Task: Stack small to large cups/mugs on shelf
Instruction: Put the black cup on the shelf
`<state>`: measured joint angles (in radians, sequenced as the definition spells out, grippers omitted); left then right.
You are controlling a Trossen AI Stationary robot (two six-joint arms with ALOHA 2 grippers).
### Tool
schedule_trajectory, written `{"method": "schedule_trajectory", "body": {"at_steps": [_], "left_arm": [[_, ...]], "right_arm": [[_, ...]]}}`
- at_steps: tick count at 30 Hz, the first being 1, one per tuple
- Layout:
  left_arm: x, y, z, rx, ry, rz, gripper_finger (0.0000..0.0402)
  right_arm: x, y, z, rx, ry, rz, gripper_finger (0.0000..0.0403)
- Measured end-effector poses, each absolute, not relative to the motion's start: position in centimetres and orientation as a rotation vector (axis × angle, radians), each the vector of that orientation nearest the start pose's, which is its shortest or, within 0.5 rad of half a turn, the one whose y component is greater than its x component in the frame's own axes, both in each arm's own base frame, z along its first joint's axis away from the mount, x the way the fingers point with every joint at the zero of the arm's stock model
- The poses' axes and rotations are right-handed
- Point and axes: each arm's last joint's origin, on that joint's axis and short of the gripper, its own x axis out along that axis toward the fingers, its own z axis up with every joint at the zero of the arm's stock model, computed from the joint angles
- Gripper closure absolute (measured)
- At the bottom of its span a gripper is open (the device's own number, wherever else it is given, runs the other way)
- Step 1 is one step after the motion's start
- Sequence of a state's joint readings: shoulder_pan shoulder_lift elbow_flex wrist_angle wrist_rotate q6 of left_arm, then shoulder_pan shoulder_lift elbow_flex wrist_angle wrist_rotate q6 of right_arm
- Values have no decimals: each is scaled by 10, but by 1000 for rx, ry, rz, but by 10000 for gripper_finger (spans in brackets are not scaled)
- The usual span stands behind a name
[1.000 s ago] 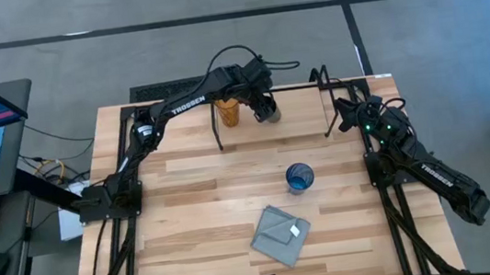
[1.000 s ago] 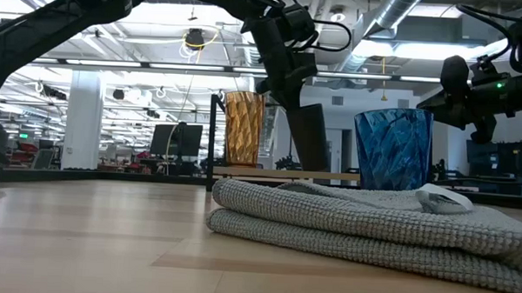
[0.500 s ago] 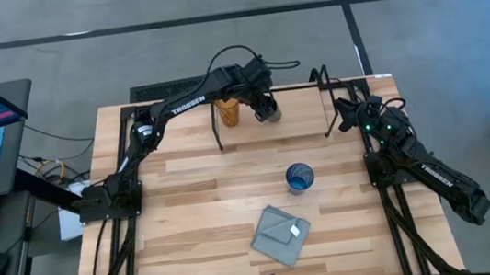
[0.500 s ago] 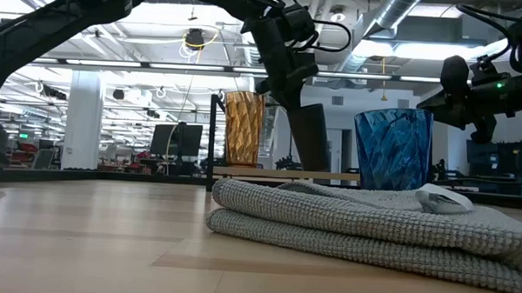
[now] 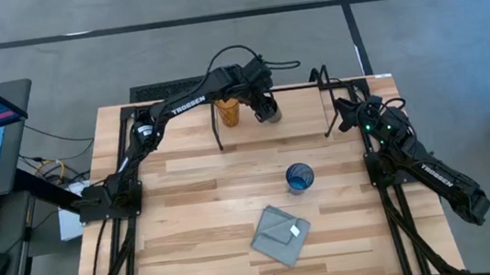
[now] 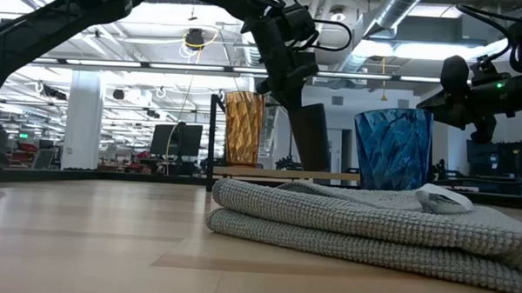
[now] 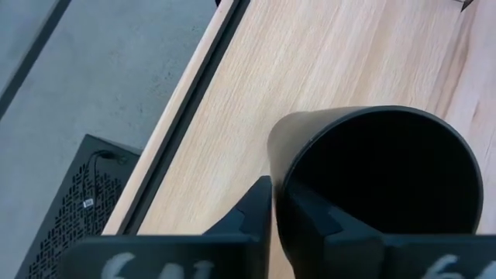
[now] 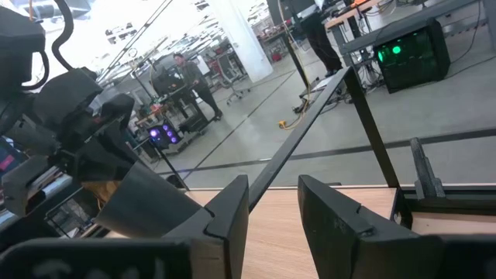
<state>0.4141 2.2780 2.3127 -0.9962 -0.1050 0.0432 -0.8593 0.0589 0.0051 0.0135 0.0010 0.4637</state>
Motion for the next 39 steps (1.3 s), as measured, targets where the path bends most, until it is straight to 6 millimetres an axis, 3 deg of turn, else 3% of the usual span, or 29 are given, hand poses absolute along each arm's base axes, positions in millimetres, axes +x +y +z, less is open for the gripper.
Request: {"method": "schedule_trajectory", "body": {"at_steps": [12, 33, 39], "left_arm": [[447, 199, 294, -130, 964, 450, 286], [446, 201, 293, -136, 970, 509, 283], [448, 202, 305, -123, 908, 513, 283]], "right_arm": [[66, -76, 162, 452, -162, -853, 267], [66, -76, 162, 451, -162, -853, 267], [66, -76, 162, 451, -162, -853, 267]]}}
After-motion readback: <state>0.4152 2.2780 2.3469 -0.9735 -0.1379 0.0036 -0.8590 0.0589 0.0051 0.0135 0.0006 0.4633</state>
